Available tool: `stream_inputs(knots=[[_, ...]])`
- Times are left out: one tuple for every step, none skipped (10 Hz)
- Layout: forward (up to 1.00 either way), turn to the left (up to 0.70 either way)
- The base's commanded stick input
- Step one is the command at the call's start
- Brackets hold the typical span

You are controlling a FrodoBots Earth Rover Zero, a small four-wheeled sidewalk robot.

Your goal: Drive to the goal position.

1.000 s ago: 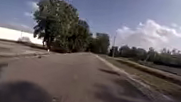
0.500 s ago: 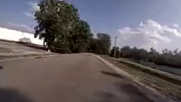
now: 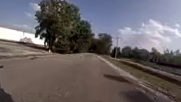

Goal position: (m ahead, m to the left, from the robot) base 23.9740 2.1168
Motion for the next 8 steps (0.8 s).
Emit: stream_inputs(knots=[[0.7,0.07],[0.7,0.14],[0.7,0.22],[0.7,0.29],[0.7,0.27],[0.7,0.0],[0.7,0.0],[0.7,0.0]])
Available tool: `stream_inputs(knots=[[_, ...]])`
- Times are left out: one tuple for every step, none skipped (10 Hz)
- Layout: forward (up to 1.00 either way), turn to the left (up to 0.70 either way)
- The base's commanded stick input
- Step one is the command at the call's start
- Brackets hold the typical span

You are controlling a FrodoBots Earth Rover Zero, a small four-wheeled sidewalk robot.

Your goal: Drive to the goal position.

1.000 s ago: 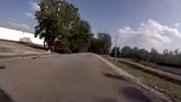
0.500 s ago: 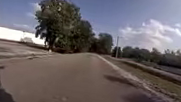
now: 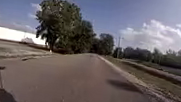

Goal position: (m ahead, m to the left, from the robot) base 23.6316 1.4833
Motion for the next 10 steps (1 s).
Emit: stream_inputs(knots=[[0.7,0.0],[0.7,0.0],[0.7,0.0],[0.7,0.0],[0.7,0.0],[0.7,0.0],[0.7,0.0],[0.7,0.0],[0.7,0.0],[0.7,0.0]])
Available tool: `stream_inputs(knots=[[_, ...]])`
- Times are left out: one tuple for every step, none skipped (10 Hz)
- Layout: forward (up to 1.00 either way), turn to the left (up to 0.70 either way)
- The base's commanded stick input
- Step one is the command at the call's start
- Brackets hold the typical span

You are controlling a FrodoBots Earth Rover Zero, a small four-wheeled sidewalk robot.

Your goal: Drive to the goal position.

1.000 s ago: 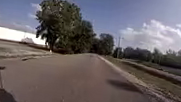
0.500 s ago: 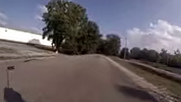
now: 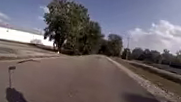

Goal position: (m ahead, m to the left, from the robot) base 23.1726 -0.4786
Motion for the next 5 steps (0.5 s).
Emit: stream_inputs(knots=[[0.7,0.0],[0.7,0.0],[0.7,0.0],[0.7,0.0],[0.7,0.0]])
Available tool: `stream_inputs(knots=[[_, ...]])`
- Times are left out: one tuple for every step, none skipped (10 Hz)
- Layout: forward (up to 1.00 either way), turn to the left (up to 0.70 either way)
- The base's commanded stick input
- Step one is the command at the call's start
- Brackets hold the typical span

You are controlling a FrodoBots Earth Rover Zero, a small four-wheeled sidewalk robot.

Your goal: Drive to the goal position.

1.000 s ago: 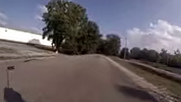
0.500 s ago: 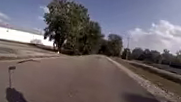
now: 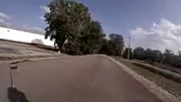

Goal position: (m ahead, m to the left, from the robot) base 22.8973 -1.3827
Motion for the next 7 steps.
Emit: stream_inputs(knots=[[0.7,0.0],[0.7,0.0],[0.7,0.0],[0.7,0.0],[0.7,0.0],[0.7,0.0],[0.7,0.0]])
